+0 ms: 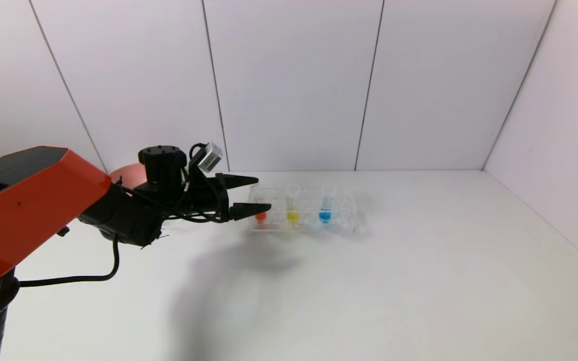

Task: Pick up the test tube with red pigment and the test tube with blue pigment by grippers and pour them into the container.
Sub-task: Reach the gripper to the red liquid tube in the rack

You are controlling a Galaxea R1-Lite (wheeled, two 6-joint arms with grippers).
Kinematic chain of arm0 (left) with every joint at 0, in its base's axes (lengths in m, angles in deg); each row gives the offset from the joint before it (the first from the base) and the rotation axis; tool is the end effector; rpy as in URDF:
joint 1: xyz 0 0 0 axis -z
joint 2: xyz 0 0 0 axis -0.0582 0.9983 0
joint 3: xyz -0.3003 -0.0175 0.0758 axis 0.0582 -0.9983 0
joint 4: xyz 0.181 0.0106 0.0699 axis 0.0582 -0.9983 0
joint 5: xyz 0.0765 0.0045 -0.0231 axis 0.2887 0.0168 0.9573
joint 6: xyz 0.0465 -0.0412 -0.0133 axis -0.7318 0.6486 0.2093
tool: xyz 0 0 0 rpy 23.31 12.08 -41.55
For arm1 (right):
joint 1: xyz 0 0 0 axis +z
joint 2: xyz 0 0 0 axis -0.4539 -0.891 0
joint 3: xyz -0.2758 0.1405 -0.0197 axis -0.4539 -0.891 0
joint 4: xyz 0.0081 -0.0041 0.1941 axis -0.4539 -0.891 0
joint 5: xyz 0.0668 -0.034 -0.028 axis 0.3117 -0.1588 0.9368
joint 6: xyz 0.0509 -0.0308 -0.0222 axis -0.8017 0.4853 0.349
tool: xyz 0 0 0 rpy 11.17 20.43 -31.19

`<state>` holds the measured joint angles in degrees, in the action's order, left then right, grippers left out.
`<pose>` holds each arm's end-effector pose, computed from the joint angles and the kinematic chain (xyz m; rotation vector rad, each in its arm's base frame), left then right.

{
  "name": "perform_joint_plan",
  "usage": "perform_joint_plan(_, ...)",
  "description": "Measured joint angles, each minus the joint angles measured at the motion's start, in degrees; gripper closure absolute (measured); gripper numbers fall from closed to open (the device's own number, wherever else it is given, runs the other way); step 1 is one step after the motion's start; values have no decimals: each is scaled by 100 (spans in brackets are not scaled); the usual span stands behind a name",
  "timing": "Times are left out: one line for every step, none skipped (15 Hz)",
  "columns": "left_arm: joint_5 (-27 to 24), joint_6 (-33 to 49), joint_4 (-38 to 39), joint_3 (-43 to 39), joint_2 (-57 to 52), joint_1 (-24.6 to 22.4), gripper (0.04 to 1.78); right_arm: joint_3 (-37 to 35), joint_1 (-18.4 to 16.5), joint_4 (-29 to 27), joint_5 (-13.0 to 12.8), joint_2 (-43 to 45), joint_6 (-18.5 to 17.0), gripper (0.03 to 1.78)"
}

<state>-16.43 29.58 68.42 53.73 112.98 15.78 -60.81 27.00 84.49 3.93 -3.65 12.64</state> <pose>0.4283 -0.1508 0.1125 0.0252 0.0697 -1.2682 0.0124 0.0001 0.0744 -0.0001 0.0079 0.0001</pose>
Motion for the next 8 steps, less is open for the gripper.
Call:
perform_joint_plan(0, 2, 0, 9, 16, 0, 6, 0, 0, 0, 0, 0, 0, 4)
perform_joint_plan(1, 0, 9, 18, 30, -2, 6, 0, 0, 0, 0, 0, 0, 4)
perform_joint_plan(0, 0, 6, 20, 41, -2, 6, 0, 0, 0, 0, 0, 0, 4)
perform_joint_plan(1, 0, 4, 24, 52, -2, 6, 0, 0, 0, 0, 0, 0, 4)
perform_joint_plan(0, 0, 4, 27, 60, -2, 6, 0, 0, 0, 0, 0, 0, 4)
perform_joint_plan(1, 0, 4, 27, 63, -2, 6, 0, 0, 0, 0, 0, 0, 4)
perform_joint_plan(1, 0, 6, 27, 68, -2, 6, 0, 0, 0, 0, 0, 0, 4)
perform_joint_plan(1, 0, 4, 27, 74, 0, 6, 0, 0, 0, 0, 0, 0, 4)
